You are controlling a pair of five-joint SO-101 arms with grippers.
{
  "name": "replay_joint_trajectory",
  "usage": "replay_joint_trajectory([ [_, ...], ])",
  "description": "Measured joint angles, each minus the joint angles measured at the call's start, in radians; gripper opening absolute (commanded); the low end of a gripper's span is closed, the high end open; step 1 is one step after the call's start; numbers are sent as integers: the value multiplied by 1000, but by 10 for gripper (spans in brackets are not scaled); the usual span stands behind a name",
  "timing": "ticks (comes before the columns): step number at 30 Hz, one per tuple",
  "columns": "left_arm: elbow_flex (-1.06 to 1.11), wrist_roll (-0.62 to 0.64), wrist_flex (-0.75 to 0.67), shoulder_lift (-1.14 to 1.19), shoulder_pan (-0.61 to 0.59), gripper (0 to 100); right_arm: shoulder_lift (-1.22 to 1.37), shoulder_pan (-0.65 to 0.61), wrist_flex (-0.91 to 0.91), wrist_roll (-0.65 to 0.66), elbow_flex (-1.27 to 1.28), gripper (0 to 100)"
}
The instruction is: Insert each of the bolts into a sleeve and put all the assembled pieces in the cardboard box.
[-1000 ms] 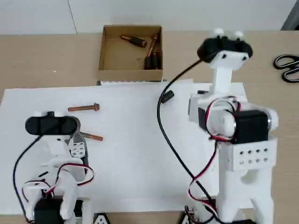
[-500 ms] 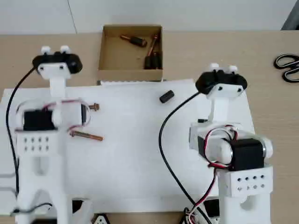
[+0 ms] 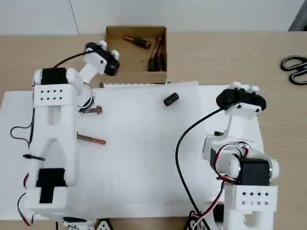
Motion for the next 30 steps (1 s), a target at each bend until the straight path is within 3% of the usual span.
replay_joint_trajectory([
  [5,-110,-213,37,118,-3,12,-25,-2,-2,0,17,3],
  [12,-227,-405,46,284,-15,79,-25,-2,-2,0,17,3],
  [19,-311,-523,52,400,-35,83,-25,0,-2,0,17,3],
  [30,-348,-563,52,493,-35,119,-25,5,-2,0,17,3],
])
